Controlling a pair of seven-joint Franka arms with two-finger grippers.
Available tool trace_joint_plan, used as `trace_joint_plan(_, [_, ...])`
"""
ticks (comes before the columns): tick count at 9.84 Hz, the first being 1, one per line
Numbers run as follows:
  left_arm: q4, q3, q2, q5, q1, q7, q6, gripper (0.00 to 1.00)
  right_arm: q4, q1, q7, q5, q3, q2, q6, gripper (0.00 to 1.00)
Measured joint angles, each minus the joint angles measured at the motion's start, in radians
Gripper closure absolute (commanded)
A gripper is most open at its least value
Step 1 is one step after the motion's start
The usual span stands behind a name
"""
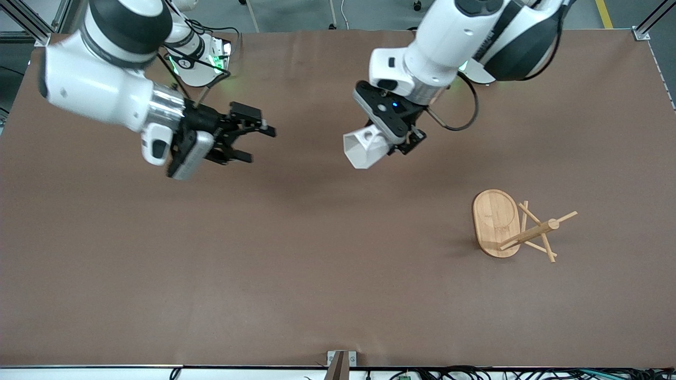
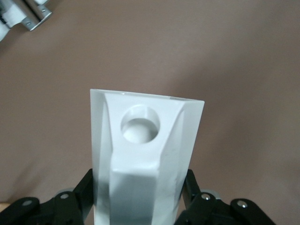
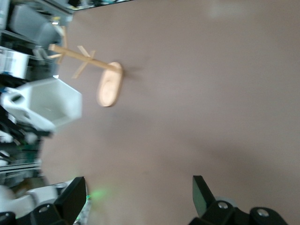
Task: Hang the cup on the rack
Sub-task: 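Carry the cup with the left gripper while the right gripper retracts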
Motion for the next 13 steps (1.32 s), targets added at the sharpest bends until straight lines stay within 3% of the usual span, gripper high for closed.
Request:
trace_joint_plan(3, [0.0, 0.003, 0.002, 0.0, 0.126, -0.002, -0.039, 0.99, -0.032, -0.011, 0.0, -0.264, -0.111, -0.074, -0.056, 0.0])
trace_joint_plan(6, [0.004, 0.003, -0.003, 0.0, 0.187, -0.003, -0.085, 0.99, 0.014, -0.015, -0.002, -0.433, -0.231, -0.08, -0.139, 0.0])
trace_joint_plan(9, [0.021, 0.003, -0.015, 0.02, 0.252, 0.002, -0.175, 0.99, 0.134, -0.014, 0.086, -0.617, -0.257, -0.084, -0.204, 0.0])
trace_joint_plan(11, [0.054, 0.003, -0.016, 0.056, 0.271, 0.008, -0.253, 0.99, 0.239, -0.009, 0.152, -0.677, -0.27, -0.084, -0.305, 0.0])
trace_joint_plan(13, [0.069, 0.013, -0.022, 0.063, 0.299, 0.023, -0.27, 1.0, 0.299, -0.006, 0.155, -0.682, -0.327, -0.08, -0.392, 0.0])
